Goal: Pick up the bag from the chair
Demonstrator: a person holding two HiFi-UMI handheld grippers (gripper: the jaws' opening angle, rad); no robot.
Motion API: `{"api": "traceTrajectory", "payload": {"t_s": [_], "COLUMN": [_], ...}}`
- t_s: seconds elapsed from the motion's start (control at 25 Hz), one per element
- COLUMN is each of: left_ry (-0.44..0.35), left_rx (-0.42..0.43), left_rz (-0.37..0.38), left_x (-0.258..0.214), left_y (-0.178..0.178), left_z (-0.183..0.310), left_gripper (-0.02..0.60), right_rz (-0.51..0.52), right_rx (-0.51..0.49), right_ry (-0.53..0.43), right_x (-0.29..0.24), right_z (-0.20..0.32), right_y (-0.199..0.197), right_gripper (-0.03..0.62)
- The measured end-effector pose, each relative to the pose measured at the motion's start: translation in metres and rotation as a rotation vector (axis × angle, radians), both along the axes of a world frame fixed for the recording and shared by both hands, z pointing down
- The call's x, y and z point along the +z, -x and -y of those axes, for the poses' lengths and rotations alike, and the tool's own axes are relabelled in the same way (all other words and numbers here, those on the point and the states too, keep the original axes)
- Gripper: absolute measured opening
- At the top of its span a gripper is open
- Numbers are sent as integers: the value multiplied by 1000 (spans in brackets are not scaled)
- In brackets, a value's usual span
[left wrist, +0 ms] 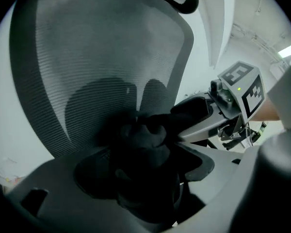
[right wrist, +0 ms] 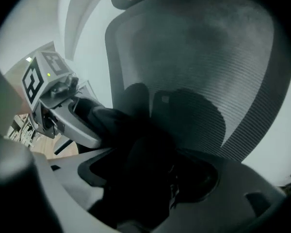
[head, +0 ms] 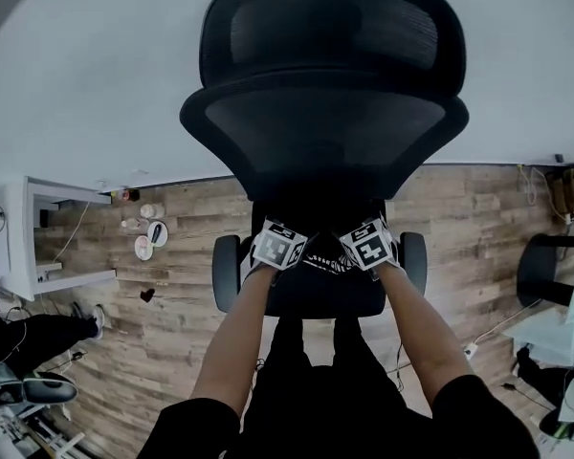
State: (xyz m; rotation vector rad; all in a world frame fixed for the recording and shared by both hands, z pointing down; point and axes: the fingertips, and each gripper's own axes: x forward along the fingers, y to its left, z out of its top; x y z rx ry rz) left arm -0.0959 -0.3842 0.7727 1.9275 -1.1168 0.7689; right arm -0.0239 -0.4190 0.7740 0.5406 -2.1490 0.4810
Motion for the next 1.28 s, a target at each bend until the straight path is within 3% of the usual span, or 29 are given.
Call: {"api": "traceTrajectory", "payload": {"t_s": [0.12, 0.16, 0.24, 0.32, 0.4, 0.64, 1.0, 1.28], "left_ry": [40, 39, 0, -69, -143, -327, -471, -632], "left_rx": [63, 67, 59, 62, 59, 40, -22, -29], "left_rz": [11, 13, 20, 46, 48, -36, -99, -171], "left_x": [20, 23, 22, 15, 3, -52, -132, -235], "left_y": [-10, -12, -13, -13, -15, -22, -26, -32], "left_z": [4, 4, 4, 4, 3, -16, -33, -47], "left_gripper": [359, 354, 217, 135, 97, 71, 61, 61], "right_rz": [-80, -99, -118, -115, -94, 37, 257, 404], "right_rx": [-71, -84, -88, -81, -58, -8, 107, 120], "right_ry": [25, 14, -13, -45, -83, -222, -298, -400], "right_x": [23, 26, 26, 21, 11, -37, -115, -213], "right_z": [-6, -7, -7, -6, -6, -19, -33, -45], "right_y": [0, -1, -5, -8, -13, -24, -39, -47], "right_gripper": [346, 306, 171, 127, 101, 71, 61, 61]}}
